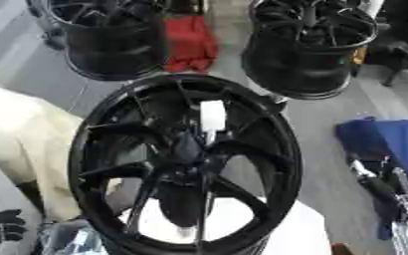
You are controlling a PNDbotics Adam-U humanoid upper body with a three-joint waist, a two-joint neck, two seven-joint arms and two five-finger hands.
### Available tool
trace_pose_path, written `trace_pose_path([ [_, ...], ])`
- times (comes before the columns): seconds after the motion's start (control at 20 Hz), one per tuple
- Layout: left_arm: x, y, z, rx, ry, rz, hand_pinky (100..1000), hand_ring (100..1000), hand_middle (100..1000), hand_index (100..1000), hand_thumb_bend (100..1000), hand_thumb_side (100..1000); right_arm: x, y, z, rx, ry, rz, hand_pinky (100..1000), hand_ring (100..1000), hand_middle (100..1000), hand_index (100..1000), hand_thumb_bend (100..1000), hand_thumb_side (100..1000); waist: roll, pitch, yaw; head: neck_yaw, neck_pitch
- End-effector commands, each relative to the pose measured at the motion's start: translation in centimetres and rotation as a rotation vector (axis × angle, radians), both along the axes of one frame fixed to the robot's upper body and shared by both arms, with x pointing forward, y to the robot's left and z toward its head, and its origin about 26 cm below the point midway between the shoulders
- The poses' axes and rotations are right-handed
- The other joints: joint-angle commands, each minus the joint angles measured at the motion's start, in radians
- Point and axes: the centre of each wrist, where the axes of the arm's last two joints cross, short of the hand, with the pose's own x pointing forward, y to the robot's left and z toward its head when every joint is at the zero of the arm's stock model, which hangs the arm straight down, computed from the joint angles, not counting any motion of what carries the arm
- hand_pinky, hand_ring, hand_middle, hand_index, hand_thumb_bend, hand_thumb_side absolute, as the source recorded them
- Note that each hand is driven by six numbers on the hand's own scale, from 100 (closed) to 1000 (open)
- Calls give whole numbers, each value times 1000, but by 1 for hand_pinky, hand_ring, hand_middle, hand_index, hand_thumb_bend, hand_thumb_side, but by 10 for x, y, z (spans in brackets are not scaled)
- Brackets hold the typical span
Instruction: Pull the pin out of the wheel hub.
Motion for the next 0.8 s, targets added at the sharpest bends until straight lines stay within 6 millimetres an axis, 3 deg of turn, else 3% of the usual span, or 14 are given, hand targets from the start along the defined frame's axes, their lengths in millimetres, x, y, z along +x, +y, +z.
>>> trace_pose_path([
  [0.05,6,6,11,105,-106,-207,712,686,650,825,100,868,3,-5,-1,13,-46,-22,714,760,727,899,348,453,2,-13,2,0,-8],
  [0.55,6,5,11,103,-104,-207,712,685,650,825,100,880,1,5,-20,107,-95,-107,714,760,727,900,349,453,1,-14,5,-7,-10],
  [0.8,7,5,12,103,-104,-208,712,685,650,824,100,881,6,8,-16,76,-123,-147,715,761,732,904,349,455,1,-16,9,-8,-8],
])
